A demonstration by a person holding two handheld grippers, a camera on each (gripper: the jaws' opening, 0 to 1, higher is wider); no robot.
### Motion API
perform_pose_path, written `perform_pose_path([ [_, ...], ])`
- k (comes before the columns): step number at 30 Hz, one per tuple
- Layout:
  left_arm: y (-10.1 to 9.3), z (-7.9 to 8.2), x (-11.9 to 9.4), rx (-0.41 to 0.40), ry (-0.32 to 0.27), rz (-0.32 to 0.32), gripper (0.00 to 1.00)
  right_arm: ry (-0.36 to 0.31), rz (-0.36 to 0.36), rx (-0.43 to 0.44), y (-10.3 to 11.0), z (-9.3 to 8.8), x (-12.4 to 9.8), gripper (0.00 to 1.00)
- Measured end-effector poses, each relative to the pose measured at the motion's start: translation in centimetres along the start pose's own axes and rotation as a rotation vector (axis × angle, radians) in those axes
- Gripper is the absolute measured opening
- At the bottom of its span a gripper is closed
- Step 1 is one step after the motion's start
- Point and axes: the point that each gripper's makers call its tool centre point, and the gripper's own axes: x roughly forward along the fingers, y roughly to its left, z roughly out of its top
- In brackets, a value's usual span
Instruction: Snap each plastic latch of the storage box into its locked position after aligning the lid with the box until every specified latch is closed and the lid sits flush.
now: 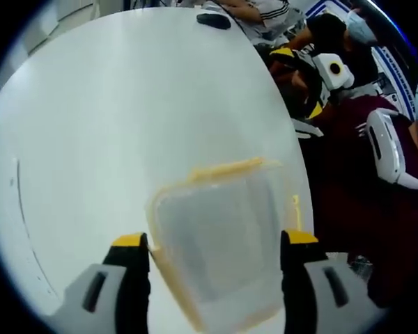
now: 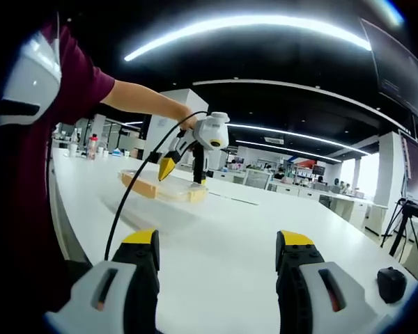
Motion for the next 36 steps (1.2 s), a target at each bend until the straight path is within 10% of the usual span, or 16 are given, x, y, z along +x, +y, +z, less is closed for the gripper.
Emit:
perform_pose_path([
  [5,0.4,-0.8,-0.2,-0.107,0.032,0.018,0.75,0.011,0.001,-0.009,0.3,-0.3,-0.1,0.67],
  [36,0.0,-0.8,0.3,-0.149,-0.008,-0.057,0.69,0.038,-0.021,0.011,0.2,-2.0,-1.1,0.67],
])
